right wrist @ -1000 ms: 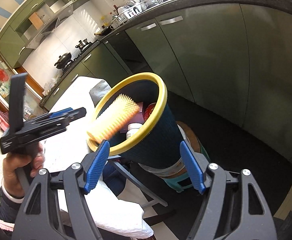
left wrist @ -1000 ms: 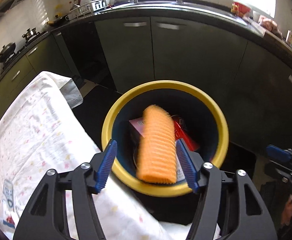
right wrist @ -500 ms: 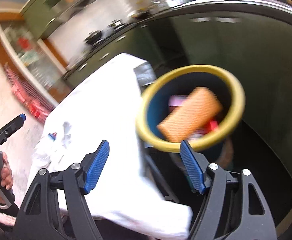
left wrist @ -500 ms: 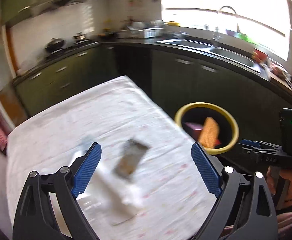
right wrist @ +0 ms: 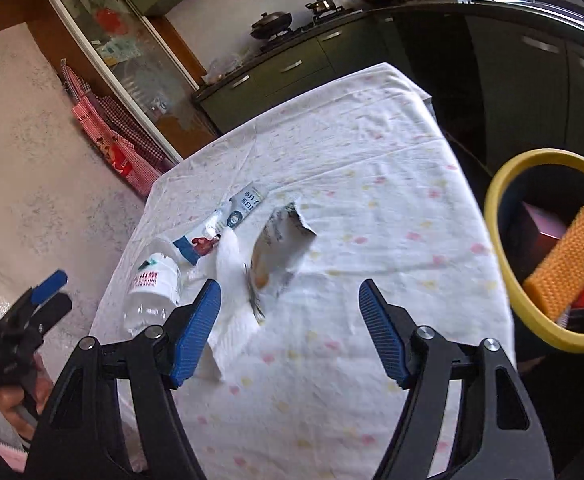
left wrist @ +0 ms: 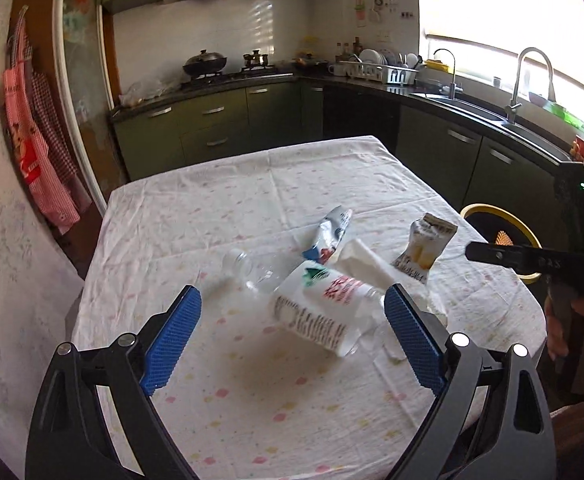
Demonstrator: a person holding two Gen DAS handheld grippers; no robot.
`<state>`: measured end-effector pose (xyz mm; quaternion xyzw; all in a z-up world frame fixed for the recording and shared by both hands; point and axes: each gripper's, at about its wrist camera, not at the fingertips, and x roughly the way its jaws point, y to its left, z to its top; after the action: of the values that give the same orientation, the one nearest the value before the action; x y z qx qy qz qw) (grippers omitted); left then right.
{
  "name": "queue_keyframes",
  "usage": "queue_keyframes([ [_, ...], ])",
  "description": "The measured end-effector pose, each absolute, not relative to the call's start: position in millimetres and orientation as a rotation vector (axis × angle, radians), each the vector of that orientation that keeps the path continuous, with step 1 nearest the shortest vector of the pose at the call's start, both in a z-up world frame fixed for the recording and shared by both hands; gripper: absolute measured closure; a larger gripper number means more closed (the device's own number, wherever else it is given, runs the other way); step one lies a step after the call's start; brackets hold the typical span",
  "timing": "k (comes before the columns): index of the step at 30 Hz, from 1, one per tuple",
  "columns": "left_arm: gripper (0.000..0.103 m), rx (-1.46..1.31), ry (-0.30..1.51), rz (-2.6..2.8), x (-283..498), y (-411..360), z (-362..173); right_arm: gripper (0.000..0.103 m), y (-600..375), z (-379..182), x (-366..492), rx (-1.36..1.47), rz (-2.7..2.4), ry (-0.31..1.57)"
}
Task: Collect trash
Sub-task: 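Grasp the crumpled paper packet with the right gripper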
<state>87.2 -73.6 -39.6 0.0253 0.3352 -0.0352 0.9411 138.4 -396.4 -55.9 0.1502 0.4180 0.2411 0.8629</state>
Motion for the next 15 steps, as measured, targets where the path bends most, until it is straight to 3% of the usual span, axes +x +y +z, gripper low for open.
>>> queue_keyframes([
  [8,0.011,-0.006,0.706,-0.085,94.0,-59.2,-54.9,0.043,-365.2,-67.6,172.2,0.307,0.481,0.927],
  [11,0.011,-0.012,0.714,-0.085,95.9,-60.5,-56.4,0.054,-355.6,-70.6,177.9,0.285,0.479,0.945],
  [13,0.011,-0.018,0.72,-0.085,97.0,-60.3,-57.8,0.069,-350.1,-71.5,179.6,0.273,0.48,0.951],
  [15,0.011,-0.023,0.725,-0.087,98.0,-59.6,-59.6,0.072,-348.0,-70.8,178.8,0.261,0.476,0.947],
])
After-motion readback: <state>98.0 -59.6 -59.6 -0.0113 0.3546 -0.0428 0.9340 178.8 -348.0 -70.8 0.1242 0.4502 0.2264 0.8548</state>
